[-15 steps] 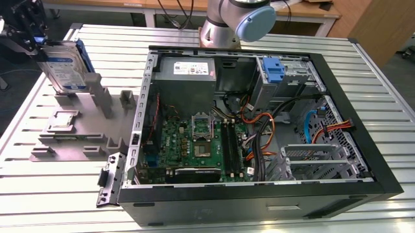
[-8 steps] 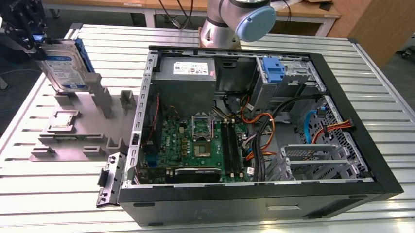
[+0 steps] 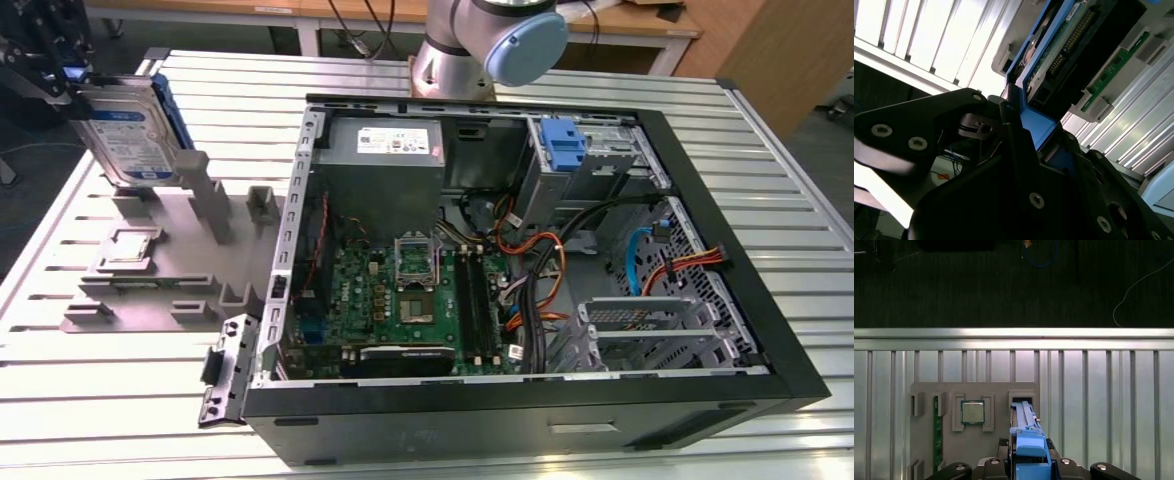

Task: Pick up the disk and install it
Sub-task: 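Reach for the disk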

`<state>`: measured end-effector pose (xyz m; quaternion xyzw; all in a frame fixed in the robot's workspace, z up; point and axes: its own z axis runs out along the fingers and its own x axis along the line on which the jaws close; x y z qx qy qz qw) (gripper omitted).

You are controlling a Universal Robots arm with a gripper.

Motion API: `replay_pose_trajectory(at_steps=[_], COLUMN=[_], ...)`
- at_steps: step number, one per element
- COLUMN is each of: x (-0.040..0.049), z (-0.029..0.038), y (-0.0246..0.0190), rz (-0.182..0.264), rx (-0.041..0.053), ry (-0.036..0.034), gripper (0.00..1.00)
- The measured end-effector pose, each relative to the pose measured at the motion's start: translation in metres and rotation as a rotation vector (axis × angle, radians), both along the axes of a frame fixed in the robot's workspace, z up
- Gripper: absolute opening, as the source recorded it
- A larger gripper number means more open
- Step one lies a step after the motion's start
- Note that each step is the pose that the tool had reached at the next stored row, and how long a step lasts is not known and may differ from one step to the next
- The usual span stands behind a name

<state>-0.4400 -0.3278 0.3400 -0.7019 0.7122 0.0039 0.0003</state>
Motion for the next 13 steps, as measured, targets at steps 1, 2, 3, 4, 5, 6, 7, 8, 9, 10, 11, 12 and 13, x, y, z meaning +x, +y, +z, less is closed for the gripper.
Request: replay_pose_trajectory(at_steps=[1, 2, 3, 4, 5, 6, 7, 8, 9, 10, 11, 12, 13], x=[0.0000, 0.0000, 0.0000, 0.0000, 0.0000, 0.0000, 0.0000, 0.0000, 0.0000, 0.0000, 0.0000, 0.0000, 0.0000], z=[0.0008, 0.0016, 0.0025, 0.0035, 0.0043, 0.0051, 0.0058, 0.0065, 0.0072, 0.0079, 0.0086, 0.0092, 0.0098], y=[0.0000, 0.0000, 0.0000, 0.0000, 0.0000, 0.0000, 0.0000, 0.0000, 0.0000, 0.0000, 0.0000, 0.0000, 0.0000], rz=[0.000, 0.000, 0.000, 0.000, 0.000, 0.000, 0.000, 0.000, 0.000, 0.000, 0.000, 0.000, 0.000], rx=[-0.0002, -0.0004, -0.0007, -0.0010, -0.0014, -0.0018, -0.0022, -0.0026, -0.0030, -0.0034, -0.0039, -0.0045, -0.0051], ry=[-0.0001, -0.0001, -0.0001, -0.0001, -0.0001, -0.0002, -0.0001, -0.0001, -0.0001, -0.0002, -0.0001, -0.0001, -0.0002], gripper=[0.37, 0.37, 0.37, 0.37, 0.37, 0.37, 0.37, 0.37, 0.37, 0.37, 0.37, 0.37, 0.37])
